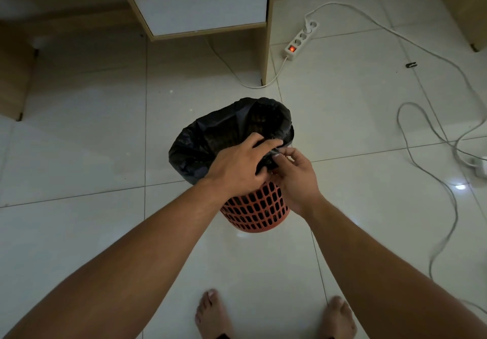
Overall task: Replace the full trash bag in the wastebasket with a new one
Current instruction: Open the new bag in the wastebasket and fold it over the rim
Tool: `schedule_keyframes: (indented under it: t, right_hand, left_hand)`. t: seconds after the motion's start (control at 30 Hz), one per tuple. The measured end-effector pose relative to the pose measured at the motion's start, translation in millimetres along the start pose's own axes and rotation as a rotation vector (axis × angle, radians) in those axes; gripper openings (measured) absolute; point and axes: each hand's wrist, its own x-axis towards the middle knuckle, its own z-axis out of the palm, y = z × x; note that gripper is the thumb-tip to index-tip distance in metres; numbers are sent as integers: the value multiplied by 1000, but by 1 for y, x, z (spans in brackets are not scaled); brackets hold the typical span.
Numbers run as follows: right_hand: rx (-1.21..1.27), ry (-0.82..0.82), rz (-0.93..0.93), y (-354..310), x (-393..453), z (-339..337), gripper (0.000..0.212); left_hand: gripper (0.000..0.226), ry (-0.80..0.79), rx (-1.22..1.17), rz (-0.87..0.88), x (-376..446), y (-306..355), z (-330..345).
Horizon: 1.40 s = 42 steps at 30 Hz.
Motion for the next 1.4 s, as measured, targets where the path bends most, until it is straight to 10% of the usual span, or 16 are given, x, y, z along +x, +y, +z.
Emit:
schedule_keyframes:
  t: [0.17,0.27,0.4,0.63,0.83,1.1,1.27,1.4]
  right_hand:
    - [282,295,149,7,1,16,4]
    - [-332,472,-233,16,-3,18,12]
    - [-1007,155,-593,21,-4,-1,39]
    - [-1182,187,-678,2,11,-4,13]
    - [-345,18,128,-20,3,-3,20]
    - [341,86,510,-3,-6,2,17]
    - [-426,623,-208,21,-4,15,17]
    - [-856,335,-624,28,-11,4,20]
  left_hand:
    - [44,55,-47,39,0,-1,2]
    - [38,85,-79,34,3,0,-1]
    - [35,105,-148,0,7,-1,-6]
    - [55,-7,-178,-34,13,-1,-10]
    - [70,-54,19,-137,14,-3,-8]
    - [48,36,21,-84,7,8,3]
    - [48,47,18,-81,10,11,5]
    - [46,53,6,-97,13,10,1]
